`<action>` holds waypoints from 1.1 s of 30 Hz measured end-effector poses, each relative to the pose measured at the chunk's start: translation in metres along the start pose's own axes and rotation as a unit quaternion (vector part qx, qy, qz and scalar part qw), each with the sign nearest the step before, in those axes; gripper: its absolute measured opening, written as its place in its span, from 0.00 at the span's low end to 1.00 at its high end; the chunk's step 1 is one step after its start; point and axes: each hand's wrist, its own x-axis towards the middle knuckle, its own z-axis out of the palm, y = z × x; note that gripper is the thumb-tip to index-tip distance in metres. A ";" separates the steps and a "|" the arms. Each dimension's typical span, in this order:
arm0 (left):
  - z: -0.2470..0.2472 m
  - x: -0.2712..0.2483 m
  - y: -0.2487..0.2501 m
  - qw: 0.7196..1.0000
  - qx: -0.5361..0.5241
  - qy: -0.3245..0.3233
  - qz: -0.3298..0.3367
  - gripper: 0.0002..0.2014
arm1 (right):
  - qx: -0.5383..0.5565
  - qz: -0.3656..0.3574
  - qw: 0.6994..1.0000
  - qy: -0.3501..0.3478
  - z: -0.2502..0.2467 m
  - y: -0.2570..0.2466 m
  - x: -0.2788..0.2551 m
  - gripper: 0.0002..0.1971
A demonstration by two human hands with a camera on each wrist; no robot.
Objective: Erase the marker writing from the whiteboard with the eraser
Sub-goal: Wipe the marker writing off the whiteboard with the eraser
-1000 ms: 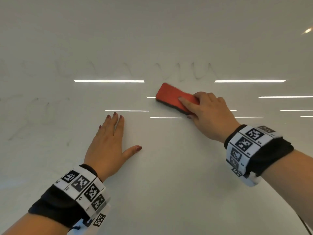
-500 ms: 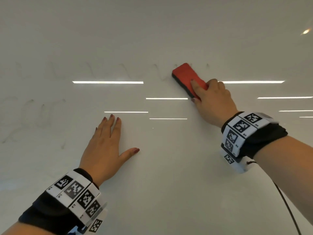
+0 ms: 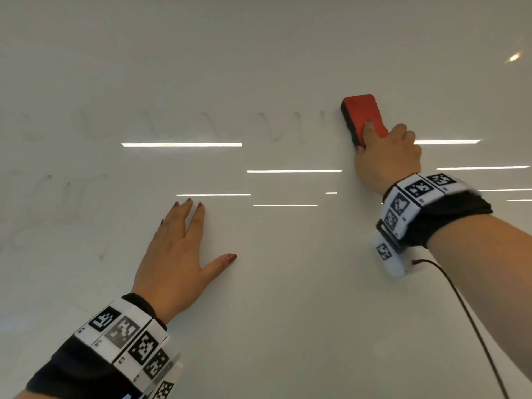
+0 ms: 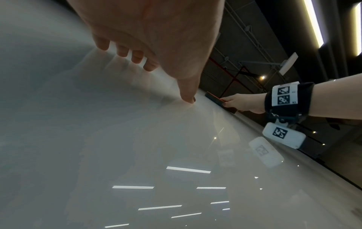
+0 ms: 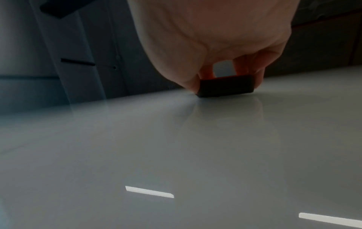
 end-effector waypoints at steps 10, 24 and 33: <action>0.003 -0.001 -0.001 1.000 -0.006 0.010 0.000 0.52 | -0.043 -0.203 0.978 -0.003 0.002 -0.049 -0.040 0.28; -0.006 -0.003 0.004 1.000 -0.013 -0.008 -0.024 0.48 | 0.028 -0.025 0.999 -0.009 0.005 -0.026 -0.010 0.32; -0.023 0.011 -0.030 1.000 0.021 0.016 -0.017 0.45 | -0.030 -0.161 0.986 0.000 0.002 -0.077 -0.030 0.30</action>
